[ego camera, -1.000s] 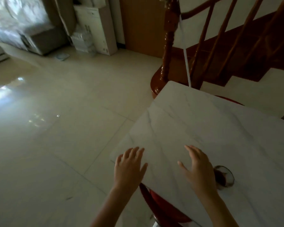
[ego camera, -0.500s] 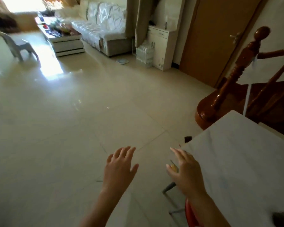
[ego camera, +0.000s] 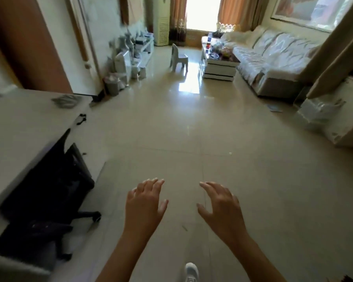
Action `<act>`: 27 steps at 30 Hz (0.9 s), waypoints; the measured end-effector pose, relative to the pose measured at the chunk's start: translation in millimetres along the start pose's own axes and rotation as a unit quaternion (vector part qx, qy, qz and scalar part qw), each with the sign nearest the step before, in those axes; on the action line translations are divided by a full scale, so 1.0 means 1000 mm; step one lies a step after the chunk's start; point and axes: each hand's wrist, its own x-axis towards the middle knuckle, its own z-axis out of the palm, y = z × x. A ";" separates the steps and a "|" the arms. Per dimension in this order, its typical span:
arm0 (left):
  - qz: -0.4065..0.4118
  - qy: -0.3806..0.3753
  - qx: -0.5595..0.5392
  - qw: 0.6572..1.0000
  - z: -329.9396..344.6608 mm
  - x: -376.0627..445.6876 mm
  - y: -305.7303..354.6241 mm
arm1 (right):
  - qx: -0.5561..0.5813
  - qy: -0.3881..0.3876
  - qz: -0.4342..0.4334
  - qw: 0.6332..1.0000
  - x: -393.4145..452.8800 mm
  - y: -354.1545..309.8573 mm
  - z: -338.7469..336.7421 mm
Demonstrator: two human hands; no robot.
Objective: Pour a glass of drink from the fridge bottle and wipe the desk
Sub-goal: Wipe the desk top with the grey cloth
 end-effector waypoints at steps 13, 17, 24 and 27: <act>-0.254 0.061 0.061 0.963 0.017 0.061 -0.148 | 0.084 -0.139 -0.234 0.959 0.190 -0.108 0.112; -0.305 0.065 0.083 0.946 0.015 0.094 -0.186 | 0.105 -0.167 -0.281 0.939 0.253 -0.145 0.141; -0.371 0.089 0.104 0.919 0.014 0.129 -0.247 | 0.101 -0.237 -0.364 0.895 0.335 -0.207 0.188; -0.400 0.076 0.114 0.906 0.013 0.139 -0.277 | 0.101 -0.255 -0.395 0.877 0.362 -0.239 0.208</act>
